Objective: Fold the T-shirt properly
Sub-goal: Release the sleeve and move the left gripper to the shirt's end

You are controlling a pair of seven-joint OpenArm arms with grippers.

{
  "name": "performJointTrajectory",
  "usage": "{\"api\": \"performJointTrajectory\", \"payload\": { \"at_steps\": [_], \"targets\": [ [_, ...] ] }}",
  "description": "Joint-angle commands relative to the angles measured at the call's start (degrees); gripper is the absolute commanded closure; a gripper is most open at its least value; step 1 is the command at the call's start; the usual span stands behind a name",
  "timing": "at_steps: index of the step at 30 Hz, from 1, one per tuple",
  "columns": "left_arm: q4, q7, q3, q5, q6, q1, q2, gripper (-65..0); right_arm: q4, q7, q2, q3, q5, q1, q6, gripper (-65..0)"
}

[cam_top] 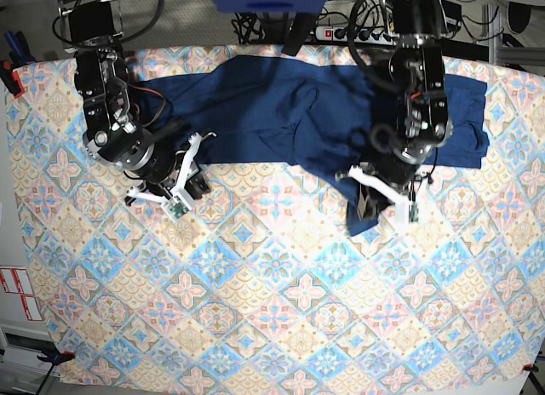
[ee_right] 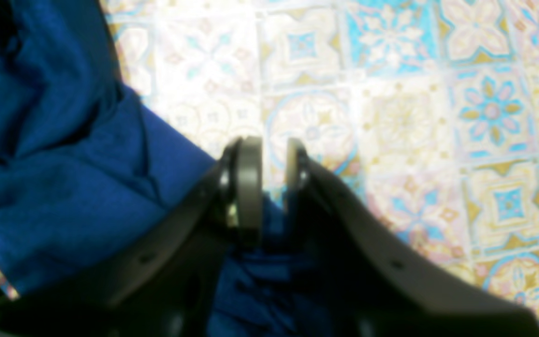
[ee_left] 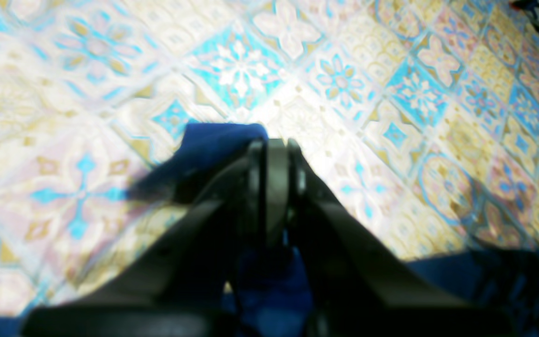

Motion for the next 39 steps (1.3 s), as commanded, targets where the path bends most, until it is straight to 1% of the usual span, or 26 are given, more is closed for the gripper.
{"api": "performJointTrajectory", "payload": {
  "at_steps": [1, 3, 6, 13, 20, 26, 30, 34, 39],
  "targets": [
    [3.12, -1.27, -0.16, -0.5, -0.17, 0.61, -0.18, 0.0, 0.87, 1.28, 0.44, 0.33, 0.63, 0.84, 0.04, -8.6],
    [7.07, -1.27, -0.95, -0.5, -0.08, 3.15, -0.18, 0.0, 0.96, 1.28, 0.44, 0.33, 0.63, 0.75, 0.04, -8.6],
    [12.26, -0.92, -4.03, -0.5, -0.08, 6.32, 0.08, 0.0, 1.04, 1.28, 0.26, 0.33, 0.63, 0.67, 0.04, -8.6],
    [17.97, -1.0, -9.74, -0.5, -0.26, 12.47, -0.18, 0.0, 1.13, 1.28, 0.26, 0.24, 0.63, 0.58, 0.04, -8.6],
    [18.59, -1.27, -15.72, -0.5, -0.26, 18.28, -0.18, 0.0, 1.13, 1.28, 0.26, 0.07, 0.63, 0.58, 0.04, -8.6],
    [19.38, -1.35, -20.47, -0.59, -0.35, 21.62, -0.18, 0.0, 1.04, 1.28, 0.26, 0.07, 0.63, 0.58, 0.04, -8.6],
    [19.38, -1.35, -24.78, -0.59, -0.35, 22.06, -0.09, 0.0, 1.04, 1.28, 0.18, 0.07, 0.63, 0.4, 0.04, -8.6],
    [19.38, -1.35, -27.32, -0.59, -0.35, 21.97, -0.18, 0.0, 1.04, 1.28, 0.18, 0.16, 0.63, -0.21, 0.04, -8.6],
    [19.38, -1.35, -27.85, -0.5, -0.35, 21.88, -0.18, 0.0, 1.04, 1.28, 0.18, 0.07, 0.63, -0.21, 0.04, -8.6]
  ]
}}
